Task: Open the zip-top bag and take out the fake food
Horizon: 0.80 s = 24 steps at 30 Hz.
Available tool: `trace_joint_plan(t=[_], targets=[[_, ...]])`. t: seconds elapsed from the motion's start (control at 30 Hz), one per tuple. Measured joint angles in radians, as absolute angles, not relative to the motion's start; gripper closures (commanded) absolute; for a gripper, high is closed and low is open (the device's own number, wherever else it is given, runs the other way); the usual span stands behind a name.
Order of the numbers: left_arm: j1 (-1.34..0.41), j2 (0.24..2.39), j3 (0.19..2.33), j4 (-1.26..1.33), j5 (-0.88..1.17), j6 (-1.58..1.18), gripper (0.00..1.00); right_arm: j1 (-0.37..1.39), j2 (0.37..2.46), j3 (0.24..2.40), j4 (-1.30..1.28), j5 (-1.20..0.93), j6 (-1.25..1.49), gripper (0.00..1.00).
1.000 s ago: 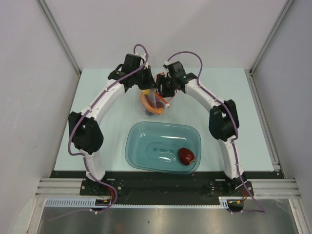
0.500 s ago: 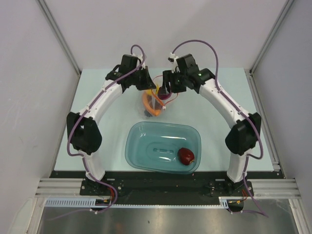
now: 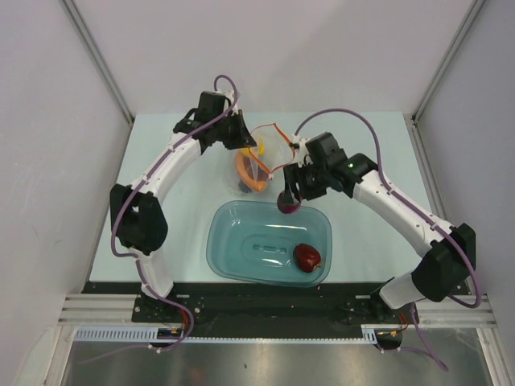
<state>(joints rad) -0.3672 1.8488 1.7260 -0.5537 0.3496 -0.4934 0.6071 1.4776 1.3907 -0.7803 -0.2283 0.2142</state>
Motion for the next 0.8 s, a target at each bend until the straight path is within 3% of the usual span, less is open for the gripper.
trace_joint_plan(t=[0.23, 0.37, 0.8], targets=[[-0.361, 1.849, 1.726, -0.546, 0.358, -0.494, 1.0, 0.708, 1.472, 1.247, -0.804, -0.231, 0.205, 0.74], [-0.361, 1.849, 1.724, -0.545, 0.367, -0.493, 1.0, 0.716, 1.515, 1.222, -0.795, -0.242, 0.204, 0.62], [-0.357, 1.845, 1.713, -0.54, 0.371, -0.493, 1.0, 0.734, 1.675, 1.205, -0.738, -0.231, 0.178, 0.47]])
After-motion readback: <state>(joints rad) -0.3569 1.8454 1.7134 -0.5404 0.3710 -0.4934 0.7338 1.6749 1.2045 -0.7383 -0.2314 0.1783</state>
